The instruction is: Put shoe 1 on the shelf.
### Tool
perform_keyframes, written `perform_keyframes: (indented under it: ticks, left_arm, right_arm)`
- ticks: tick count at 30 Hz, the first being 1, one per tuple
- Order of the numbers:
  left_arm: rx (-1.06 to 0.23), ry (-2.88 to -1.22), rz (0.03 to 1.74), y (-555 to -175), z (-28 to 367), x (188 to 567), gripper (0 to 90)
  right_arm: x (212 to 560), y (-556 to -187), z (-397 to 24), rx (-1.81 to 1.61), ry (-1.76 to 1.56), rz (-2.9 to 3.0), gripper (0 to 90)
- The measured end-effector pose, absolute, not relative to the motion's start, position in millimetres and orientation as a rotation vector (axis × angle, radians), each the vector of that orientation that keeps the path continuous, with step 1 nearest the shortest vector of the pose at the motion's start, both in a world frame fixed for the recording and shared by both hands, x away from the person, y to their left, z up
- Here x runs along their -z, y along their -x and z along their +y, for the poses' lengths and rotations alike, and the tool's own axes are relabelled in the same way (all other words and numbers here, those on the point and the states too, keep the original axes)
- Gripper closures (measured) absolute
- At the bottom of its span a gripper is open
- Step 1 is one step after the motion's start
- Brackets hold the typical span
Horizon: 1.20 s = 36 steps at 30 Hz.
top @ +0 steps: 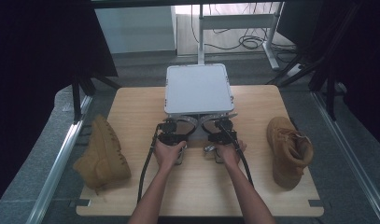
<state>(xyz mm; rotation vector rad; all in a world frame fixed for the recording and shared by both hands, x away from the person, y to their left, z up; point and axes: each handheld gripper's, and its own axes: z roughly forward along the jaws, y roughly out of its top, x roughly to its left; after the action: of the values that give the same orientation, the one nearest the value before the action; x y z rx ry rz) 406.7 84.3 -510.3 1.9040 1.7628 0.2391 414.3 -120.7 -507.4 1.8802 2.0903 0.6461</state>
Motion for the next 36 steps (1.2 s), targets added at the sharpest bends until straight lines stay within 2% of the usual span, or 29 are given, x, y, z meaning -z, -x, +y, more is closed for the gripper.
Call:
perform_keyframes:
  ticks: [3,9,17,27,36]
  left_arm:
    - [-0.2,-1.875,1.757,-406.8,86.8,510.3,37.8]
    - [-0.208,-1.86,1.71,-402.4,93.2,501.9,29.2]
    - [-0.192,-1.87,1.625,-388.5,104.6,488.9,28.8]
    - [-0.216,-1.91,1.478,-356.9,120.7,466.3,29.6]
    - [-0.219,-1.934,1.385,-322.9,132.8,463.8,27.2]
  right_arm:
    - [506.9,-413.3,-121.6,-0.664,-1.861,2.092,37.5]
    - [496.8,-408.8,-124.9,-0.76,-1.811,2.071,32.4]
    - [479.3,-399.5,-131.1,-0.848,-1.786,2.073,32.1]
    - [453.9,-370.2,-140.0,-0.992,-1.67,2.132,32.3]
    - [458.7,-340.3,-152.5,-1.067,-1.615,2.172,31.2]
